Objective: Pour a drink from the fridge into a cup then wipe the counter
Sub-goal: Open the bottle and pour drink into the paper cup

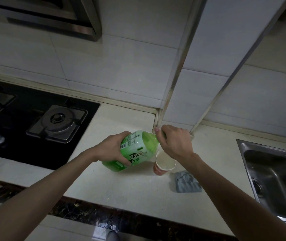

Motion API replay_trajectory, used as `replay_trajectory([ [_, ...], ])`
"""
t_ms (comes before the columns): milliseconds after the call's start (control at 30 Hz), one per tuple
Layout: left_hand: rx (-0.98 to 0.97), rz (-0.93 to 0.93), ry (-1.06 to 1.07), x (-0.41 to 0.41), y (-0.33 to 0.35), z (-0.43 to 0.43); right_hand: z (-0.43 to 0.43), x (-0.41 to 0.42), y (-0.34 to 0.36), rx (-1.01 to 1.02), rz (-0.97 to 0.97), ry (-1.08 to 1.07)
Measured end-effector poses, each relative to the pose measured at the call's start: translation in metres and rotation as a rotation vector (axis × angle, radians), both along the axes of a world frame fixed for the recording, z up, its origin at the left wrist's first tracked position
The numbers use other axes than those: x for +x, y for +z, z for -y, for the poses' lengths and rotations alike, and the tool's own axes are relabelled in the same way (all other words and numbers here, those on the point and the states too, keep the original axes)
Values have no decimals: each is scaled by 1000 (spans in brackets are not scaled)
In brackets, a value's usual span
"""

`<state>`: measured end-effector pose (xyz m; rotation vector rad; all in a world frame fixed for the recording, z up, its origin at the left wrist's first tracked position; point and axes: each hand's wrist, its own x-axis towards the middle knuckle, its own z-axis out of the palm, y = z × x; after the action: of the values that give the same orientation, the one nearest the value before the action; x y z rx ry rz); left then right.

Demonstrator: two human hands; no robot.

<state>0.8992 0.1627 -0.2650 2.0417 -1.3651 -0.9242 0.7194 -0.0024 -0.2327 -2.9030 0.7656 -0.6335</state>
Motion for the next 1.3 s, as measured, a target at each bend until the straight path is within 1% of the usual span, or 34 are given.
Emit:
replay_trajectory([
  [67,-18,-1,11,0,0,2,-1,4,1,5,-20,-42],
  [133,-53,40,37,0,-1,3,-4,12,6,183,-96,-176],
  [167,-71,70,45,1,-3,4,-3,17,8,305,-176,-247],
  [233,-89,116,49,5,-5,5,-1,22,12,523,-325,-293],
  [267,-87,121,46,7,-6,5,-3,22,13,550,-351,-285],
  [300,-82,110,42,9,-6,4,-5,22,13,499,-340,-264],
  [400,-44,-24,31,16,1,5,-10,19,16,109,-170,-153],
  [433,-27,-75,19,19,4,5,-8,20,16,34,-150,-106],
  [500,-4,-136,-14,22,8,5,-4,21,19,-28,-118,-58],
  [567,-4,-148,-24,23,10,6,-5,24,23,-8,-118,-106],
  [600,-13,-131,-15,21,11,6,-8,27,26,60,-138,-160],
  [667,-41,-46,9,19,9,6,-7,35,28,270,-202,-295],
  [700,-61,-9,19,17,7,6,-5,38,28,375,-249,-340],
  [733,-83,8,25,17,4,6,-5,40,28,425,-279,-345],
  [833,-122,8,37,19,0,2,-11,41,30,386,-277,-323],
  [900,-97,-40,44,24,3,0,-15,40,31,245,-233,-268],
  [967,-55,-136,25,30,7,-2,-18,39,33,86,-191,-168],
  [1067,-23,-215,-22,36,10,-7,-20,41,34,-5,-183,-80],
  [1133,-33,-217,-15,33,11,-10,-24,45,37,20,-153,-103],
  [1200,-80,-189,35,26,9,-10,-27,50,39,88,-118,-160],
  [1300,-176,-74,122,16,4,-10,-26,53,39,227,-78,-278],
])
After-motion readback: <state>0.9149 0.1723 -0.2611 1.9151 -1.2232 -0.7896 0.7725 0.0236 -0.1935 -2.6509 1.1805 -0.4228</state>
